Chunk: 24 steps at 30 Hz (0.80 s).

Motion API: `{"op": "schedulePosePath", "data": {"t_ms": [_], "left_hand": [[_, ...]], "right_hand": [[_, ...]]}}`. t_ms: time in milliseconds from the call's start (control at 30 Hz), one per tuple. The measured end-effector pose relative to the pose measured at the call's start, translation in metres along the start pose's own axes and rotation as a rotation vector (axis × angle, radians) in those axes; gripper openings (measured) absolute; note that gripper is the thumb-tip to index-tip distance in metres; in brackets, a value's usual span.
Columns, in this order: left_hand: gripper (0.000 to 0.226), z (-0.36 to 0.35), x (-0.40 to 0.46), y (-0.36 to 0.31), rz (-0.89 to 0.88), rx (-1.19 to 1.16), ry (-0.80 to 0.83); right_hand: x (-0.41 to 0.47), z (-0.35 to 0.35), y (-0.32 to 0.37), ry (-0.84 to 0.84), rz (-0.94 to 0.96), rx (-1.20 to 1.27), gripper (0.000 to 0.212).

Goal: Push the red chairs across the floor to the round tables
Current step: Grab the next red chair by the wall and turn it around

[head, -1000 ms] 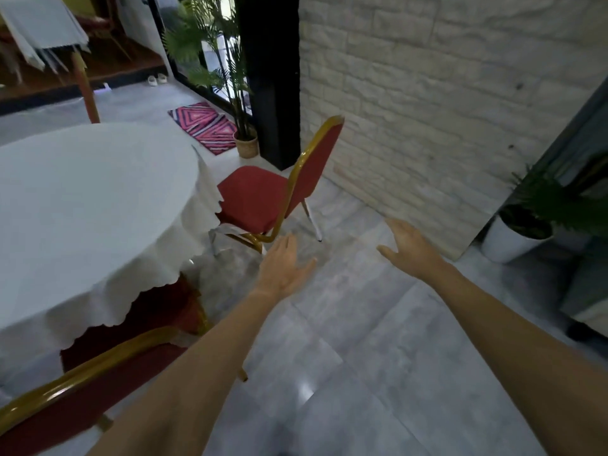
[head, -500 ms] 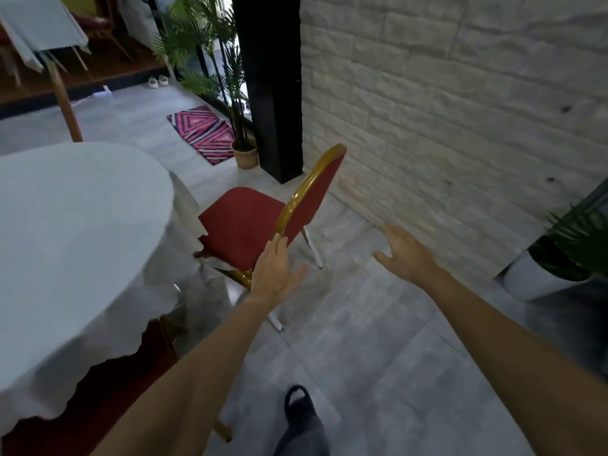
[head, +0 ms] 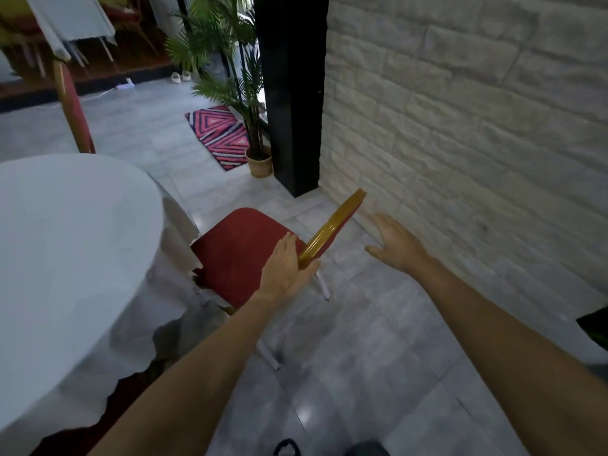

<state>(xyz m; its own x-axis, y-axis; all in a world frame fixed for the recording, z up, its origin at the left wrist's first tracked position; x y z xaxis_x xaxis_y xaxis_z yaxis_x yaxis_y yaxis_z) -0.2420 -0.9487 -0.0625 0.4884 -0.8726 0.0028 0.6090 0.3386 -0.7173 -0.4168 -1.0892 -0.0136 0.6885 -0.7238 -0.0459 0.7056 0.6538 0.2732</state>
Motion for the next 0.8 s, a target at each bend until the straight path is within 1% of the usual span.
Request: {"op": "schedulePosePath", "data": {"t_ms": [67, 167, 200, 300, 367, 433, 467, 500, 567, 667, 800], "left_hand": [[0.077, -0.004, 0.015, -0.005, -0.019, -0.042, -0.017], [0.075, -0.024, 0.036, -0.011, 0.031, -0.065, -0.045], [0.069, -0.029, 0.039, -0.012, 0.058, -0.039, -0.087], [0.043, -0.041, 0.040, -0.014, 0.112, 0.141, -0.318], [0.037, -0.044, 0.036, -0.017, 0.114, 0.230, -0.405], [0.038, -0.046, 0.038, -0.016, 0.138, 0.274, -0.426], [0.039, -0.045, 0.039, -0.017, 0.153, 0.293, -0.429], [0.040, -0.047, 0.039, -0.018, 0.176, 0.304, -0.438], [0.043, -0.045, 0.040, -0.020, 0.194, 0.335, -0.452], [0.049, -0.047, 0.040, -0.019, 0.246, 0.387, -0.475], [0.052, -0.049, 0.041, -0.013, 0.254, 0.451, -0.490]], "right_hand": [[0.023, 0.002, -0.006, 0.014, 0.023, -0.010, 0.073], [0.069, 0.002, -0.014, 0.065, 0.129, -0.038, 0.078], [0.083, 0.000, -0.015, 0.072, 0.173, -0.058, 0.078], [0.125, -0.009, -0.019, 0.175, 0.307, -0.142, 0.073], [0.145, -0.015, -0.019, 0.213, 0.394, -0.199, 0.060], [0.165, -0.016, -0.019, 0.205, 0.494, -0.231, 0.038], [0.172, -0.017, -0.019, 0.222, 0.543, -0.243, 0.030], [0.179, -0.019, -0.019, 0.251, 0.602, -0.258, 0.026], [0.188, -0.019, -0.021, 0.267, 0.695, -0.290, 0.027], [0.199, -0.025, -0.025, 0.242, 0.855, -0.288, 0.029], [0.209, -0.031, -0.027, 0.219, 0.954, -0.231, 0.027]]}}
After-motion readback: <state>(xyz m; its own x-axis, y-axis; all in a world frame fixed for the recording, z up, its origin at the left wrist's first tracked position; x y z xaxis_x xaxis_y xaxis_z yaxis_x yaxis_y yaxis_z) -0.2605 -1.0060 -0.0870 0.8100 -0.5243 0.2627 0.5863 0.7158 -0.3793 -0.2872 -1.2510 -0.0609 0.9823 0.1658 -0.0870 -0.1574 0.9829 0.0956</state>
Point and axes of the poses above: each hand's wrist, its own x-axis towards the middle knuckle, its own z-axis out of the back of the hand, y = z × x, the point moved 3 cm from there along x, towards the middle knuckle, and after that the axes turned 9 degrees about -x, right-handed, at the moved point
